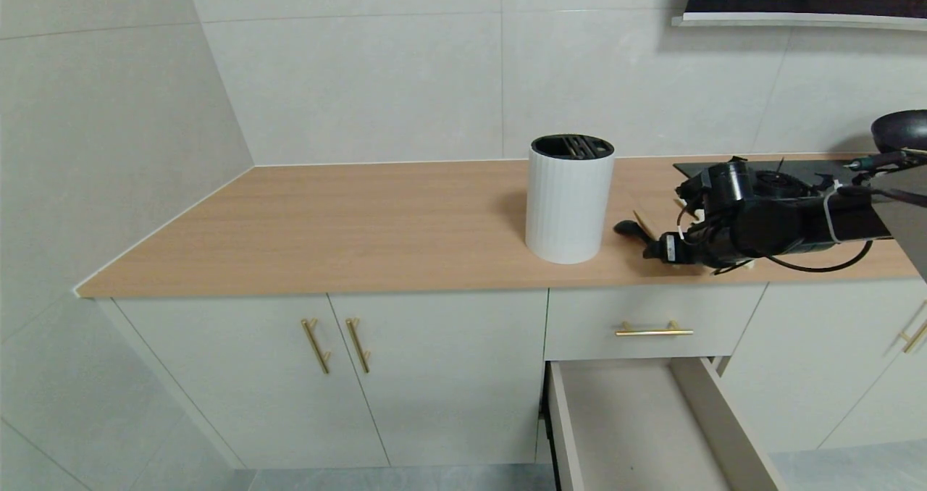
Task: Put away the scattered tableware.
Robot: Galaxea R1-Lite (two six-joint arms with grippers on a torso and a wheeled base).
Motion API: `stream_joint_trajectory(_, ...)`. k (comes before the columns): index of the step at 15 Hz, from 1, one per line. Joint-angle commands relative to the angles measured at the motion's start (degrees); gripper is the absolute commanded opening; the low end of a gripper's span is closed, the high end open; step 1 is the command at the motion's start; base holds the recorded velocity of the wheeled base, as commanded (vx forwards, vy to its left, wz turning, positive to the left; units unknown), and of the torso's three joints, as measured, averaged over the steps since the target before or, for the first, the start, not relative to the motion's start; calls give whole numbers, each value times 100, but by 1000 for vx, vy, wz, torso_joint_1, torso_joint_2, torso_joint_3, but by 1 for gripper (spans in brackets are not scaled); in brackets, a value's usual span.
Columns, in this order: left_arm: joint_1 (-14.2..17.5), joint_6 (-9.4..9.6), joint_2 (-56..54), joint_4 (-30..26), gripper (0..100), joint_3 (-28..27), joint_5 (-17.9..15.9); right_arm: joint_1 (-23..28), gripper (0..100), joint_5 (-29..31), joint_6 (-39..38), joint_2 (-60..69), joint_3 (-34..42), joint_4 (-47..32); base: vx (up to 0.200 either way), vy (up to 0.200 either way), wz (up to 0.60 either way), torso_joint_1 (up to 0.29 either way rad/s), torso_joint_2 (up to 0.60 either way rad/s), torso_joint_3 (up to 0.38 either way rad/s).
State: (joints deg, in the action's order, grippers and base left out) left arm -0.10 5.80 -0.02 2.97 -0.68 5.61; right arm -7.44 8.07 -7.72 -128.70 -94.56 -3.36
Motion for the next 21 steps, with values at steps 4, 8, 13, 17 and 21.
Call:
stream_joint_trajectory(4, 1, 0, 2, 1, 100, -2, 2, -39, 0, 2, -98, -33, -1, 2, 0, 0, 0, 0, 0, 0)
stream_joint_trajectory(8, 1, 0, 2, 1, 100, -2, 2, -39, 0, 2, -98, -24, -1, 2, 0, 0, 0, 0, 0, 0)
stream_joint_trajectory(13, 1, 0, 2, 1, 100, -2, 2, -30, 0, 10, -265, 380, 34, -15, 0, 0, 0, 0, 0, 0)
stream_joint_trajectory(17, 1, 0, 2, 1, 100, -2, 2, -39, 0, -16, -450, 1699, 711, -165, 0, 0, 0, 0, 0, 0)
stream_joint_trajectory(21, 1, 0, 2, 1, 100, -2, 2, -206, 0, -130, -459, 3448, 2082, -613, 0, 0, 0, 0, 0, 0)
